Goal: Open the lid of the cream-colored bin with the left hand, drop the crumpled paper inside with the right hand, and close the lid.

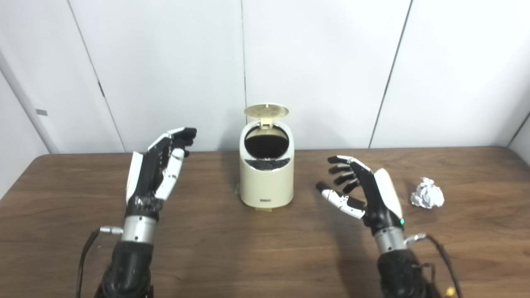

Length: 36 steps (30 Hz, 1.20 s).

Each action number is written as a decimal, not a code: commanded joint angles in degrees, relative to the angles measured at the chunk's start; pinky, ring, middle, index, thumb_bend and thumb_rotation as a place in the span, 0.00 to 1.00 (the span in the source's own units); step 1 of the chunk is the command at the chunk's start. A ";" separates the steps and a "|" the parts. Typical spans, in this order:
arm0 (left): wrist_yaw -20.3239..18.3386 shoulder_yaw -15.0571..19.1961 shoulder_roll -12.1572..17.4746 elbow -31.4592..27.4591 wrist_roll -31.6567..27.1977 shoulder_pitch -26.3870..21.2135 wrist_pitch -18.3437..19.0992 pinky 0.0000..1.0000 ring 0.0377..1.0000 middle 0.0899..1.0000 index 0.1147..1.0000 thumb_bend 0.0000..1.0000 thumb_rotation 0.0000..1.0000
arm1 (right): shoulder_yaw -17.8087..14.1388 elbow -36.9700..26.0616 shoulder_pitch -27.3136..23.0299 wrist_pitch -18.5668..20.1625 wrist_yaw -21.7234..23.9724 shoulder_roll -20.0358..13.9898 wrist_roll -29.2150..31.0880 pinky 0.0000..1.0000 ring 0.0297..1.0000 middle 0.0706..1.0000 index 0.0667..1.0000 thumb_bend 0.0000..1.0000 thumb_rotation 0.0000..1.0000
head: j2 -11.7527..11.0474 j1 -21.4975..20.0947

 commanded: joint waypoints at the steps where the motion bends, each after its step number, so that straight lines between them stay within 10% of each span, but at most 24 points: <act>1: 1.61 -0.56 0.14 -0.44 2.20 0.21 -2.59 0.65 0.73 0.73 0.72 0.26 0.69 | 0.23 -3.26 -3.69 1.05 3.09 -3.75 -3.62 0.32 0.44 0.69 0.67 0.68 0.29 | -0.01 -0.11; 4: 2.33 -1.26 0.31 -0.13 3.77 1.87 -3.70 0.66 0.73 0.73 0.72 0.28 0.74 | 0.53 -3.77 -5.19 2.44 7.69 -8.08 -5.81 0.56 0.66 0.71 0.69 0.78 0.29 | -0.14 -0.21; 9: 2.90 -1.68 0.65 1.21 4.27 3.62 -5.51 0.64 0.72 0.73 0.72 0.29 0.77 | -0.13 -2.18 -7.26 4.18 12.47 -12.81 -6.76 0.60 0.75 0.80 0.75 0.93 0.34 | -0.17 -0.79; 27: 2.78 -1.94 1.39 3.82 4.91 6.31 -6.62 0.66 0.74 0.76 0.76 0.30 0.79 | 2.02 6.44 -13.04 11.60 29.39 -23.96 -15.12 0.68 0.84 0.93 0.83 1.00 0.34 | -0.02 -3.30; 36: 2.92 -1.91 1.48 4.02 4.56 6.91 -6.73 0.65 0.74 0.75 0.75 0.28 0.76 | 2.57 11.98 -14.74 10.81 30.81 -27.57 -14.19 0.63 0.80 0.91 0.81 0.98 0.23 | 0.16 -4.49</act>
